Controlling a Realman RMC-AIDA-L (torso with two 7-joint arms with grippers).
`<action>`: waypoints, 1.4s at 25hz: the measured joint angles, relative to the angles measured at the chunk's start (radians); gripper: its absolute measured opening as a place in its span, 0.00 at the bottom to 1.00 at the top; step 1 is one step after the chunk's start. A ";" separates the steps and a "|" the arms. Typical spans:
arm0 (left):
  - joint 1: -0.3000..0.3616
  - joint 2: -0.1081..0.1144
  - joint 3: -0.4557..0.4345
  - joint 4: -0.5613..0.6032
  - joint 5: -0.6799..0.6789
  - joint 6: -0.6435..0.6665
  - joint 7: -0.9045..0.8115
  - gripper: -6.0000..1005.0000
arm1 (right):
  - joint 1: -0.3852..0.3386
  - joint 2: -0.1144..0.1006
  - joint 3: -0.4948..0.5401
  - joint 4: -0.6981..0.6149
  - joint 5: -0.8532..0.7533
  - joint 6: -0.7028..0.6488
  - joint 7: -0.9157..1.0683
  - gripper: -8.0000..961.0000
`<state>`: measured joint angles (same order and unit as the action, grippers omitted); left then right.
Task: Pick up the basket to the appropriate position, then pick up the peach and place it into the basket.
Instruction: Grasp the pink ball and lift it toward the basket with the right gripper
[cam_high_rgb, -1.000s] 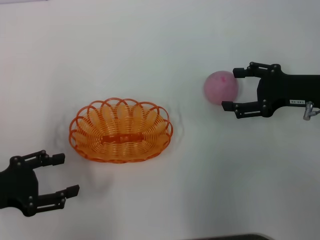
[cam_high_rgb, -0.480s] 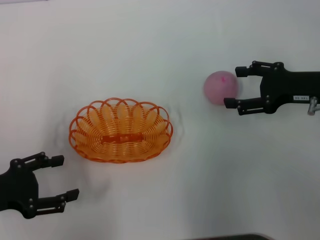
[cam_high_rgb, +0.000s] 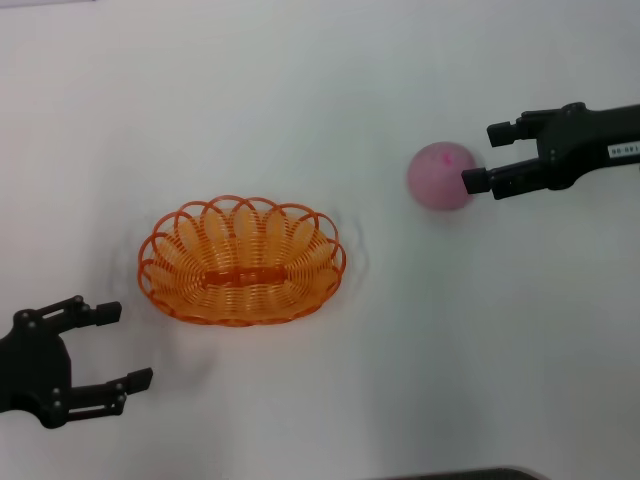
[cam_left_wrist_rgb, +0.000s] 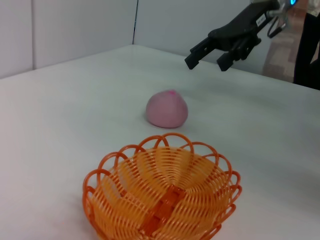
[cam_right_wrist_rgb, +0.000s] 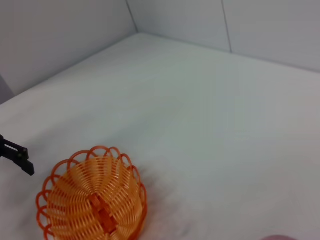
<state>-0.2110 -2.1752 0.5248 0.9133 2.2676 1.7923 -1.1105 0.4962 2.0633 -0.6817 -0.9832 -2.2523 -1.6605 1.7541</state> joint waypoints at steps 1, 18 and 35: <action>0.000 0.000 -0.005 0.002 0.000 0.001 0.000 0.86 | 0.015 -0.001 0.002 -0.014 -0.022 -0.015 0.033 0.90; -0.001 0.000 -0.025 0.012 0.000 0.003 0.000 0.86 | 0.193 0.023 -0.076 -0.106 -0.358 -0.001 0.275 0.90; 0.004 0.002 -0.025 0.006 0.000 -0.004 0.001 0.86 | 0.200 0.034 -0.298 -0.079 -0.367 0.144 0.363 0.89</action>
<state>-0.2069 -2.1736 0.5001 0.9191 2.2673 1.7885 -1.1091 0.6962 2.0974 -0.9795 -1.0627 -2.6194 -1.5166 2.1169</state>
